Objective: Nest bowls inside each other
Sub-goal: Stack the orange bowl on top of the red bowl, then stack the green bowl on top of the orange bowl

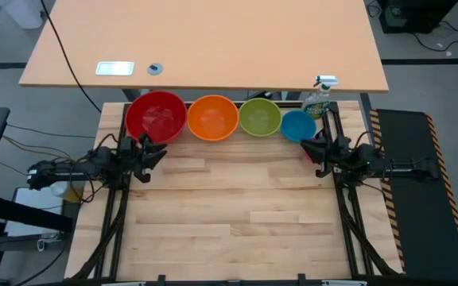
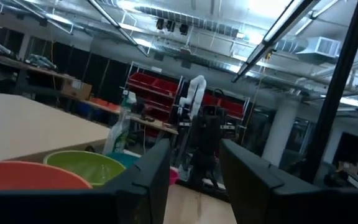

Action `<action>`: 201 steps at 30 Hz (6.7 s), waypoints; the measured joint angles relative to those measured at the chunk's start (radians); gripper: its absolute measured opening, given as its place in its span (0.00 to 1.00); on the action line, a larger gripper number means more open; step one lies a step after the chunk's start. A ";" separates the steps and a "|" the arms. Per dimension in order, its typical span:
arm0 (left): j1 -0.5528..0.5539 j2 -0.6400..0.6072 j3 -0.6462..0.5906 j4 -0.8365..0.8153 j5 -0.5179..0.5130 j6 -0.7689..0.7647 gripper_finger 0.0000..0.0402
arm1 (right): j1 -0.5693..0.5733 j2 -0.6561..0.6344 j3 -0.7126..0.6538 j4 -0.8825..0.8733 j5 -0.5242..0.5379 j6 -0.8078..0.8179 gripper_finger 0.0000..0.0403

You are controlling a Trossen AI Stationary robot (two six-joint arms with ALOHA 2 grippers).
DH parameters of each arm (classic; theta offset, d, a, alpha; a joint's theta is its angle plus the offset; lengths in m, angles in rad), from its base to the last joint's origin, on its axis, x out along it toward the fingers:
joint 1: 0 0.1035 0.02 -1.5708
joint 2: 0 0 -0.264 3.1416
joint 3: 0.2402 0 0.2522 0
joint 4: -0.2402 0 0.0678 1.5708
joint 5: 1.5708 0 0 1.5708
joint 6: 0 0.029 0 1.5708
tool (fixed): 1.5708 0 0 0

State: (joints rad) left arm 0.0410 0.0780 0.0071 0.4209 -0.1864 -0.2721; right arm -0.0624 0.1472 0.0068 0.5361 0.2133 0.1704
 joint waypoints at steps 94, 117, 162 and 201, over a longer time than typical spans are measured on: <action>0.080 0.302 0.320 -0.436 -0.306 0.237 0.57 | -0.091 1.941 1.620 -1.230 -0.155 -0.949 0.05; 0.049 0.254 0.452 -0.504 -0.344 0.235 0.57 | -0.042 1.910 1.920 -1.242 -0.047 -1.033 0.07; -0.084 0.111 0.452 -0.643 -0.373 0.196 0.57 | -0.211 2.386 2.333 -0.826 -0.427 -0.726 0.07; -0.084 0.111 0.452 -0.663 -0.373 0.181 0.57 | -0.209 2.386 2.334 -0.967 -0.389 -0.702 0.45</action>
State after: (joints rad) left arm -0.0429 0.1890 0.4587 -0.2422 -0.5598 -0.0906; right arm -0.2710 2.5336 2.3409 -0.4310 -0.1761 -0.5320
